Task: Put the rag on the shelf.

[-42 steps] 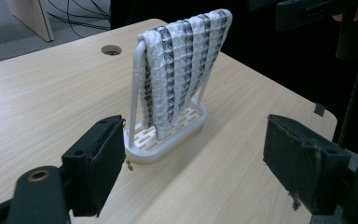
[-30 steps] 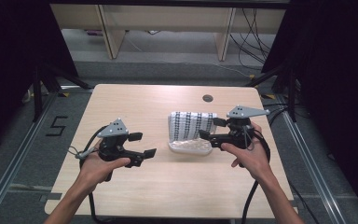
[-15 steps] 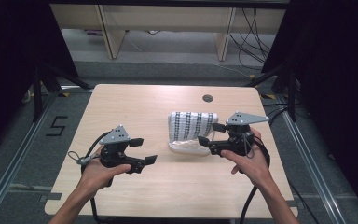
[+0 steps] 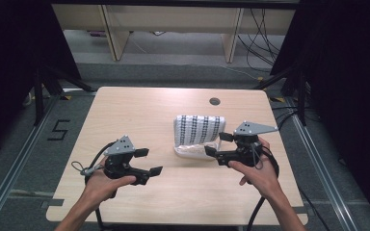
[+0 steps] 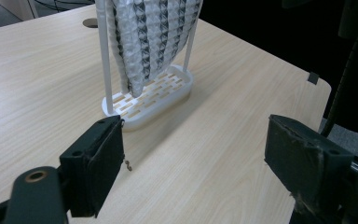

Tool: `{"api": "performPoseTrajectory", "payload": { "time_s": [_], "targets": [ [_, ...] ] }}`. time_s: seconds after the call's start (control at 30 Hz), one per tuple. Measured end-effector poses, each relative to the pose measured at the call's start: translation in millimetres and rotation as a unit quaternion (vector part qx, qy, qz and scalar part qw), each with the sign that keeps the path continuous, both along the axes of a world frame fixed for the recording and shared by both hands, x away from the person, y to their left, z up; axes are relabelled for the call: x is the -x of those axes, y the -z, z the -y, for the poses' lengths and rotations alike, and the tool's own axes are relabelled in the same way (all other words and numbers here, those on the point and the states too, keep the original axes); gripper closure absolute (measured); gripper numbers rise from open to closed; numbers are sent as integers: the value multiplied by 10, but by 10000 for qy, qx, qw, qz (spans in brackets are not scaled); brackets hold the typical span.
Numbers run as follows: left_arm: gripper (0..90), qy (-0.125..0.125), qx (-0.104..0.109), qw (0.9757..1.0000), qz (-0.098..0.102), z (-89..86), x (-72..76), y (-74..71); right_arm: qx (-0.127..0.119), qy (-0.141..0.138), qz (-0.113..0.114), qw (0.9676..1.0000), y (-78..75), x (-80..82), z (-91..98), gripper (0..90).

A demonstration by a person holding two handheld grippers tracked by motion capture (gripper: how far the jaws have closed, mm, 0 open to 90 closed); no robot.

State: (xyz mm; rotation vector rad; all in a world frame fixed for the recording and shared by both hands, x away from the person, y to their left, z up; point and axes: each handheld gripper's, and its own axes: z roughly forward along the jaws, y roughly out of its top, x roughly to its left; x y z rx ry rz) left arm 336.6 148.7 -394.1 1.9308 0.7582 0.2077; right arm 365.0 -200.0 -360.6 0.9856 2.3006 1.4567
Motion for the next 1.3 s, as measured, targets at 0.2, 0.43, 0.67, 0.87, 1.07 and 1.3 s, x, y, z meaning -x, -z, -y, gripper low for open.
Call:
{"api": "performPoseTrajectory", "payload": {
  "time_s": [0.2, 0.43, 0.67, 0.87, 1.07, 1.3],
  "targets": [
    [192, 1, 18, 10000, -27, -4, 25, 49, -20, 35, -141, 9999, 37, 45, -3, 256],
    [192, 40, -32, 10000, -77, -3, 49, 130, -19, 9, -115, 9999, 89, 80, 32, 256],
    [191, 61, 25, 9999, -100, -10, 79, 175, -71, 32, -210, 9997, 130, 114, 45, 256],
    [191, 21, 6, 9999, -104, -26, 122, 227, -134, 40, -145, 9998, 170, 147, 42, 256],
    [191, 30, 5, 9999, -137, -60, 172, 309, 4, -20, -64, 10000, 215, 186, 80, 255],
    [187, 34, -70, 9998, -156, -82, 234, 414, -44, 5, -202, 9998, 314, 282, 101, 251]
  ]
}}
